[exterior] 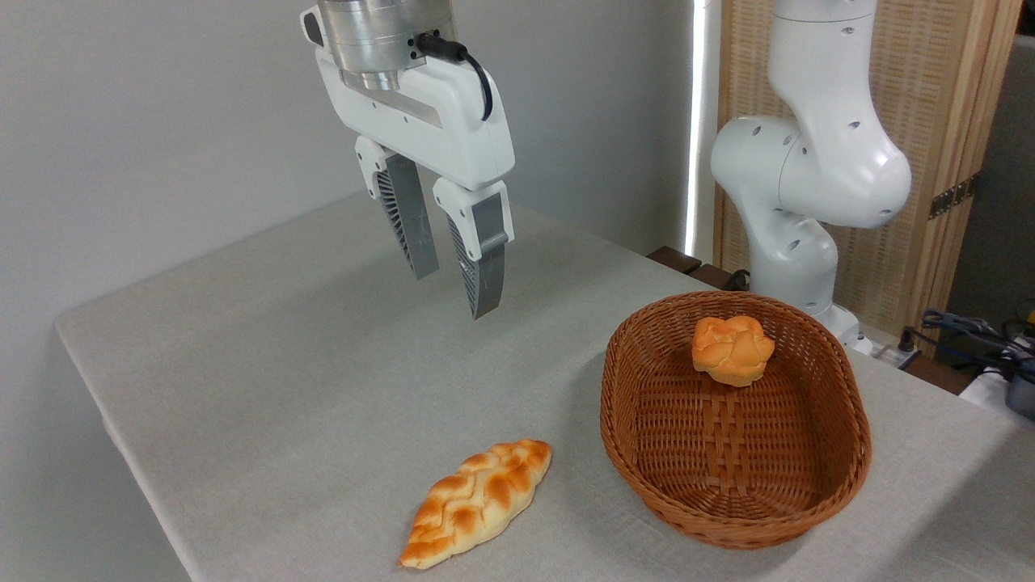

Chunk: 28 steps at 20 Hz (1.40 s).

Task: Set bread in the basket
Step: 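Lower the open gripper down onto the braided bread loaf, then close the gripper on the end of the braided loaf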

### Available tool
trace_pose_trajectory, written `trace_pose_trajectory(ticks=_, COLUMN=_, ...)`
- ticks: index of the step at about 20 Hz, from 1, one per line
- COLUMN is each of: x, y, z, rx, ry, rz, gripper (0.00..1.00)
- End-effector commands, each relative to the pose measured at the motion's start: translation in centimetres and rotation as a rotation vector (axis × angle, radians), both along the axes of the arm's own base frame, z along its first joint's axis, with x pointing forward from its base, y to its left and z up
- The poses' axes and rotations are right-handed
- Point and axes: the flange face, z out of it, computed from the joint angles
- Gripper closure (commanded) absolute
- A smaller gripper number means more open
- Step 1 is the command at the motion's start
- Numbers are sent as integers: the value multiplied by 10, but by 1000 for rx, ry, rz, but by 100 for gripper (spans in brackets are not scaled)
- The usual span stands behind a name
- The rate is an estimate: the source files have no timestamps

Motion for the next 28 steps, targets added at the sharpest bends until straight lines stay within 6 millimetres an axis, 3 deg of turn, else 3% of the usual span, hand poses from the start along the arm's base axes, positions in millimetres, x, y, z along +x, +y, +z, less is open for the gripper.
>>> trace_pose_trajectory(ticks=1, x=-2, y=3, z=0, rx=-21, ry=14, rz=0, gripper=0)
trace_pose_trajectory(ticks=9, x=-1, y=3, z=-1, rx=-20, ry=5, rz=5, gripper=0)
trace_pose_trajectory(ticks=11, x=1, y=5, z=-9, rx=-20, ry=-2, rz=13, gripper=0)
trace_pose_trajectory(ticks=14, x=6, y=8, z=-36, rx=-20, ry=-28, rz=26, gripper=0)
trace_pose_trajectory(ticks=19, x=10, y=10, z=-120, rx=-18, ry=-58, rz=52, gripper=0)
trace_pose_trajectory(ticks=22, x=12, y=12, z=-158, rx=-13, ry=-110, rz=60, gripper=0)
trace_pose_trajectory(ticks=28, x=11, y=16, z=-167, rx=2, ry=-103, rz=43, gripper=0)
